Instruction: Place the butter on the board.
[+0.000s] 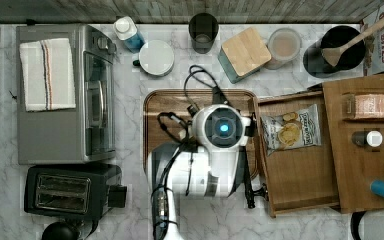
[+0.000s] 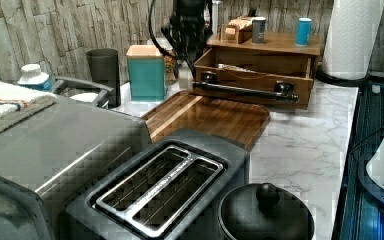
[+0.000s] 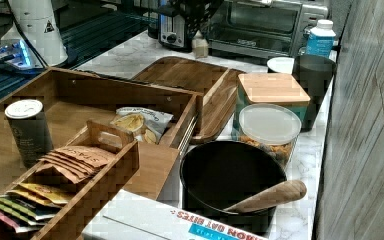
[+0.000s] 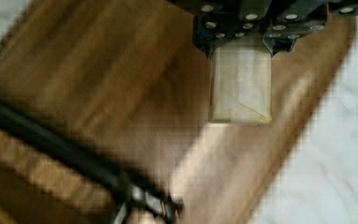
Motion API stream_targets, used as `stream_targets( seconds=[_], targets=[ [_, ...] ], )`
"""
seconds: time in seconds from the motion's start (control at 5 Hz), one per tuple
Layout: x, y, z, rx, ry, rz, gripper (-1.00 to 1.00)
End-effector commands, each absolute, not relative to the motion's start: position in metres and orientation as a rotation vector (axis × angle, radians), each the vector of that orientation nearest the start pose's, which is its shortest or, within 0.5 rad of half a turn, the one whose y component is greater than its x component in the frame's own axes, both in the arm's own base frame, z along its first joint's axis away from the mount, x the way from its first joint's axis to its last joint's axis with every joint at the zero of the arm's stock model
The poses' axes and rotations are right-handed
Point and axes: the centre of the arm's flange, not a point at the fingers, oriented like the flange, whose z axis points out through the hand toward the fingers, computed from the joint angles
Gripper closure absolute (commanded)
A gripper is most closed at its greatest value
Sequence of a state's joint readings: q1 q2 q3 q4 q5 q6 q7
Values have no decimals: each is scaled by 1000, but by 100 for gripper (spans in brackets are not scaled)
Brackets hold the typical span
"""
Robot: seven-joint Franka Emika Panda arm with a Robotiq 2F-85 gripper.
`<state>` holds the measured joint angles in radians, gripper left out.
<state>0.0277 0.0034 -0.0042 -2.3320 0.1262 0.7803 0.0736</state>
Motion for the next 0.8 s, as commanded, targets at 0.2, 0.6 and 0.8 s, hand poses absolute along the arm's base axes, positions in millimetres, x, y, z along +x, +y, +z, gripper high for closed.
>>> stream_targets(
  seconds=[0.2,0.6,0.8],
  targets=[
    [476,123,307,-2847,1044,-55,100],
    [473,110,281,-2874,991,-77,-100],
    [488,110,293,-2842,1040,34,-100]
  ],
)
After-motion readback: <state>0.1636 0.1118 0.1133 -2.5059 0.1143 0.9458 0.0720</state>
